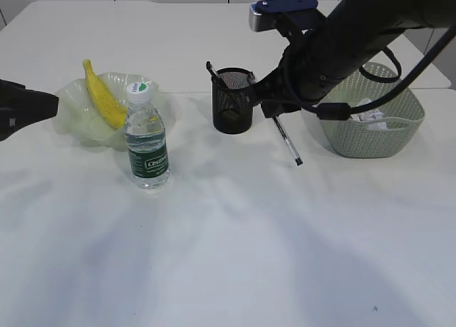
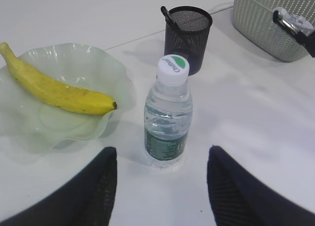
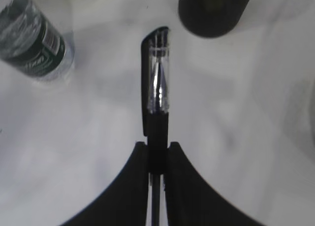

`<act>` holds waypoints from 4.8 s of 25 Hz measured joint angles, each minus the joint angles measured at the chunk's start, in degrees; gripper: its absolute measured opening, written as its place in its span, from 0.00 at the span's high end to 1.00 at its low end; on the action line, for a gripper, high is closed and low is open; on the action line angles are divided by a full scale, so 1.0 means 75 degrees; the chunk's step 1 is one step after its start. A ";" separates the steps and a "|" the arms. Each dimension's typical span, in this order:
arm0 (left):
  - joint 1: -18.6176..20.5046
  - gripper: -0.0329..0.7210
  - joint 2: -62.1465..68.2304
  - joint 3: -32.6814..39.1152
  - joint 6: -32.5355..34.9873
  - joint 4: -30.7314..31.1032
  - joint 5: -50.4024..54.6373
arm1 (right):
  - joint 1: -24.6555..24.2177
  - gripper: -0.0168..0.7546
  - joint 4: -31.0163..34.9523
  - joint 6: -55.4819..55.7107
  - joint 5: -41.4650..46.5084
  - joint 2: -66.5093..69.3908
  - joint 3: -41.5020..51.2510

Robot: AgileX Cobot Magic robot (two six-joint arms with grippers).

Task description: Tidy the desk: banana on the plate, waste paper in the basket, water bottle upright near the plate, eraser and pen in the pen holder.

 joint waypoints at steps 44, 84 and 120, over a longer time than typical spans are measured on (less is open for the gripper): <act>0.0000 0.42 0.0303 0.0000 0.0000 0.0057 -0.0017 | -0.0781 0.92 -0.3754 0.3583 -0.7838 0.3162 -0.1770; 0.0000 0.43 0.0451 0.0000 0.0000 0.0057 -0.0017 | -0.0993 0.68 -0.4134 0.3613 -0.8502 0.3738 -0.1900; 0.0000 0.43 -0.0009 0.0000 -0.0297 0.0057 0.0071 | -0.0993 0.75 -0.0379 0.0920 0.1727 0.0394 -0.1900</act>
